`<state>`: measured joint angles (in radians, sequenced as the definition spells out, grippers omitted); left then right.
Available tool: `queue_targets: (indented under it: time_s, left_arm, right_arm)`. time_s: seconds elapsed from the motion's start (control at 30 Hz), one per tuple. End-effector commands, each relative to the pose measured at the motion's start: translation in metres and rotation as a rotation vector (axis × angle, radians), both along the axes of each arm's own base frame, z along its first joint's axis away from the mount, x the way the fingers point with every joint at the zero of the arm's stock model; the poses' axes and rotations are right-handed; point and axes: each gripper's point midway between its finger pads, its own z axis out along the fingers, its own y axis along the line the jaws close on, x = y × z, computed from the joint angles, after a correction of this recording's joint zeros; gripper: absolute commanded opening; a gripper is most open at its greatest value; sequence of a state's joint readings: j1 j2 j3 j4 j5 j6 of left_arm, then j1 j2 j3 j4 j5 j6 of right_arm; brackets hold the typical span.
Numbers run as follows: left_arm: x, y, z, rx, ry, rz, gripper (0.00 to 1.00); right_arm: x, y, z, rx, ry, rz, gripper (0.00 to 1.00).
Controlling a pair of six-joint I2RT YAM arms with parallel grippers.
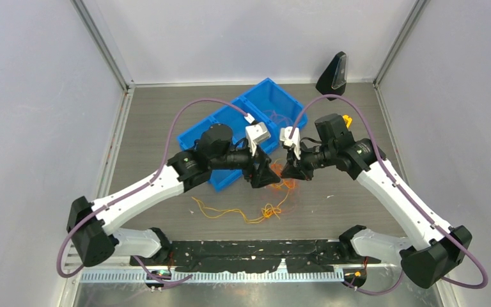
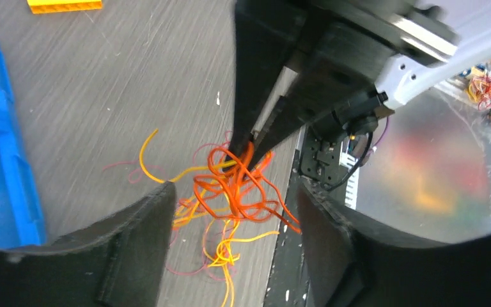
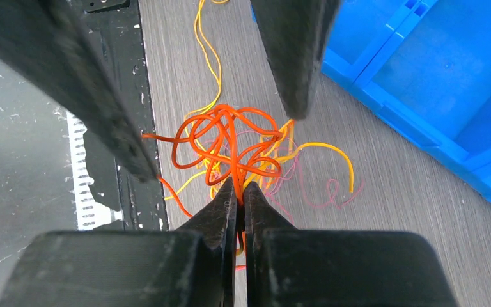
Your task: Untangle the cables
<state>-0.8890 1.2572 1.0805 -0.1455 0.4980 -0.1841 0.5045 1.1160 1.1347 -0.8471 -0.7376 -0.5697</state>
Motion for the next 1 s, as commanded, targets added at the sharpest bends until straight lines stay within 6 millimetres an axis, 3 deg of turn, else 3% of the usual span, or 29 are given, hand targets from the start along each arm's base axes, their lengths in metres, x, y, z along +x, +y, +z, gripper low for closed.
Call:
queue_targets:
  time_s: [0.0,0.13,0.17,0.27,0.37,0.5,0.8,0.97]
  left_arm:
    - [0.006,-0.022,0.027,-0.11,0.096,0.045,0.58]
    - [-0.002,-0.022,0.029,-0.122,0.12,0.003,0.06]
    - [-0.005,-0.019,0.034,-0.137,0.112,-0.003,0.0]
    - [-0.01,-0.008,0.056,-0.213,0.076,-0.02,0.0]
    - [-0.022,0.0,0.08,-0.266,0.052,-0.074,0.0]
    - [-0.038,0.015,0.112,-0.316,-0.006,-0.154,0.0]
    - [-0.017,0.075,0.151,-0.295,-0.274,-0.046,0.0]
    - [-0.016,0.098,0.199,-0.32,-0.469,0.011,0.0]
  right_arm:
    - [-0.008,0.003,0.014,0.044,-0.045,0.035,0.06]
    - [-0.005,0.0,0.013,0.041,-0.088,0.014,0.06]
    - [-0.003,-0.003,0.009,0.03,-0.101,-0.004,0.06]
    - [0.009,-0.011,-0.013,-0.021,-0.117,-0.07,0.1]
    - [0.025,-0.021,-0.06,-0.119,-0.091,-0.146,0.12]
    - [0.041,-0.036,-0.108,-0.243,-0.023,-0.223,0.09]
    - [0.058,-0.1,-0.146,-0.329,0.075,-0.352,0.19]
    - [0.059,-0.123,-0.169,-0.444,0.07,-0.36,0.07]
